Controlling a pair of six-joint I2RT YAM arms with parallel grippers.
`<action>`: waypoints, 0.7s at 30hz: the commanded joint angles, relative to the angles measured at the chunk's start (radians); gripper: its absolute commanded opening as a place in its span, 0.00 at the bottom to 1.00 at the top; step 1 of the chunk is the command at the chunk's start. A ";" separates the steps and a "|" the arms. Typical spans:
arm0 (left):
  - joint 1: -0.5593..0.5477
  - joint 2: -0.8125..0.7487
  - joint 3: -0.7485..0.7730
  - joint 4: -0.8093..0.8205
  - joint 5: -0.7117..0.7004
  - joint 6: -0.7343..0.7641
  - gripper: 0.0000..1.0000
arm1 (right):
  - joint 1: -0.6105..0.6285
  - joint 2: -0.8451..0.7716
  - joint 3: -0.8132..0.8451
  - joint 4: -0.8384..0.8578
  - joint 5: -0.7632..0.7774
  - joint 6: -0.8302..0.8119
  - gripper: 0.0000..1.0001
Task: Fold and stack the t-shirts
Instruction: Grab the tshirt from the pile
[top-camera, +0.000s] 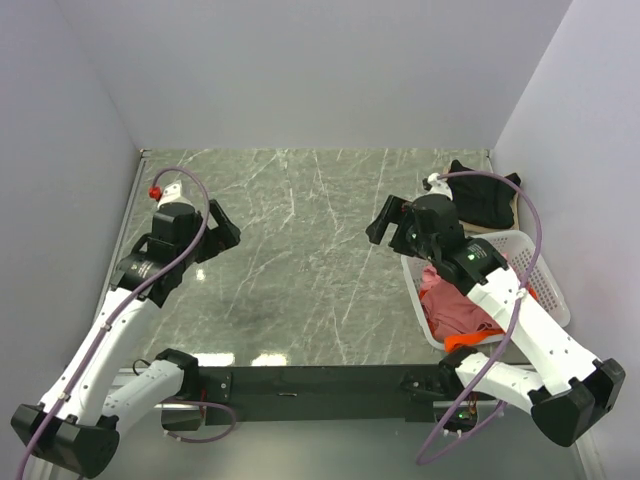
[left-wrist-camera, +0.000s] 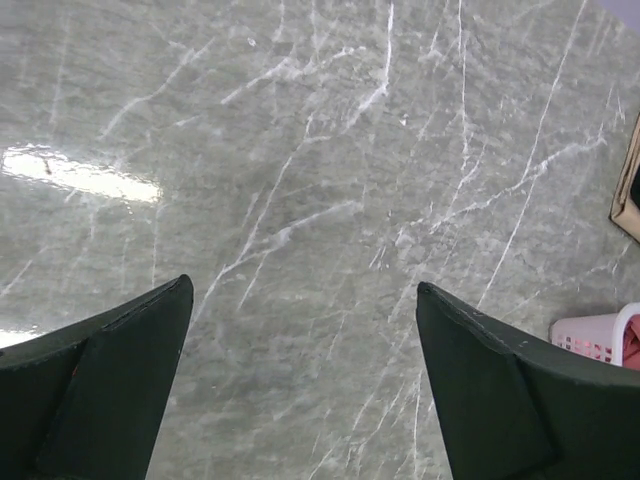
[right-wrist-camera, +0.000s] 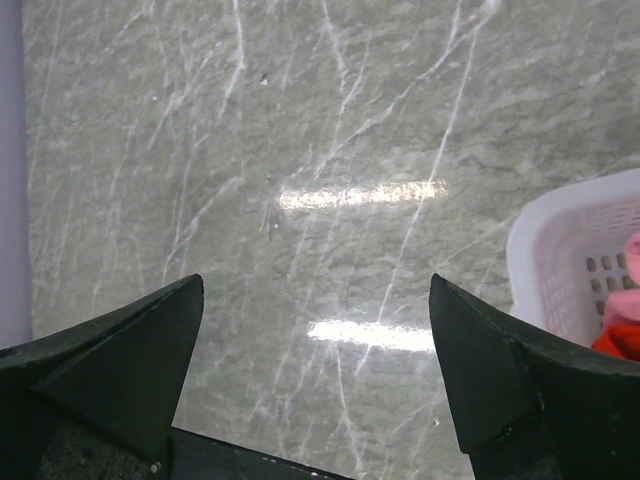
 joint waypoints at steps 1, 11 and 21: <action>0.000 -0.028 0.073 -0.035 -0.068 0.026 0.99 | -0.004 -0.030 0.001 -0.024 0.042 -0.023 1.00; -0.002 -0.058 0.048 -0.051 -0.042 -0.016 0.99 | -0.032 -0.059 0.034 -0.154 0.181 -0.041 1.00; 0.000 -0.045 0.036 -0.050 -0.014 -0.029 0.99 | -0.326 0.036 -0.034 -0.343 0.231 -0.010 1.00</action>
